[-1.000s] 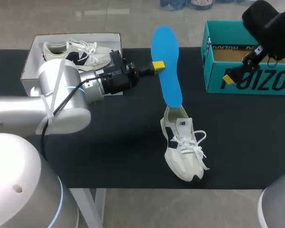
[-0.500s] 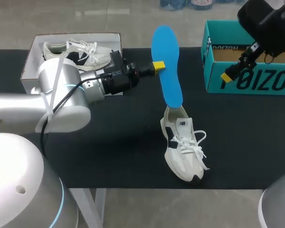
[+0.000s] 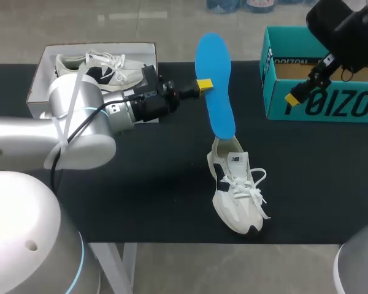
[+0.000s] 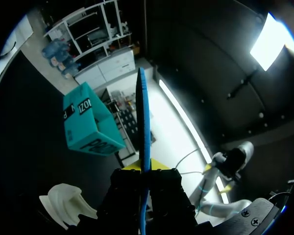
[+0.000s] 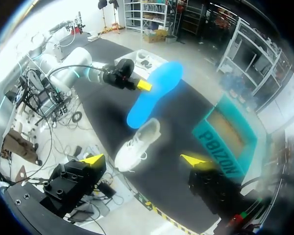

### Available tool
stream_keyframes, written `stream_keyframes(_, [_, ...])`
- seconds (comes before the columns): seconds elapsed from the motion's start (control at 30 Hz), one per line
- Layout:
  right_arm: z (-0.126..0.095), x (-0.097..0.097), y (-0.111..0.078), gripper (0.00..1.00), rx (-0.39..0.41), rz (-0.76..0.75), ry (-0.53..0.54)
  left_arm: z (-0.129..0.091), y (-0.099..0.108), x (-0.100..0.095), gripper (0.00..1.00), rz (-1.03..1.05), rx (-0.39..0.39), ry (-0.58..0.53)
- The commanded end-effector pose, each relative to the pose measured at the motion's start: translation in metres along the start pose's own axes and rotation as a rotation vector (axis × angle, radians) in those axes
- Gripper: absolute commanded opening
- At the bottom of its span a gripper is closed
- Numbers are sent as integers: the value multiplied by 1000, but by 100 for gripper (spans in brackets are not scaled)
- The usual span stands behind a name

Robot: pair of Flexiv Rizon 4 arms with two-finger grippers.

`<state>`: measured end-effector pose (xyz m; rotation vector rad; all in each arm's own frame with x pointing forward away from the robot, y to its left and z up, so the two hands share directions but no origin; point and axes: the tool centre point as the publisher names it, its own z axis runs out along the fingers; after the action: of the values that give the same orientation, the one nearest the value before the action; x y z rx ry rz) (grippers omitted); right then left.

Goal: Take the shoe out of the shoebox, open the shoe tongue, remove and reinsert the insole, then place the shoe into the shoebox

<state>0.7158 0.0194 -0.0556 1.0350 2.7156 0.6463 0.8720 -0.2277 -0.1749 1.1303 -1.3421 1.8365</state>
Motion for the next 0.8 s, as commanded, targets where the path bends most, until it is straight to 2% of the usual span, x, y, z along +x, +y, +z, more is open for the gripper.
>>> stream_keyframes(0.03, [1, -1, 4, 100, 6, 1, 2, -9, 8, 11, 0, 244, -19, 82])
stream_keyframes(0.2, [1, -1, 4, 100, 6, 1, 2, -21, 33, 21, 0, 499, -103, 99])
stream_keyframes(0.3, [1, -1, 4, 100, 6, 1, 2, -28, 46, 27, 0, 592, -108, 121])
stream_keyframes(0.4, [1, -1, 4, 100, 6, 1, 2, -33, 54, 34, 0, 706, -112, 75])
stream_keyframes(0.53, [1, -1, 4, 100, 6, 1, 2, -37, 49, 45, 0, 782, -123, 25])
stream_keyframes(0.8, [1, -1, 4, 100, 6, 1, 2, -43, 33, 44, 0, 824, -107, 29])
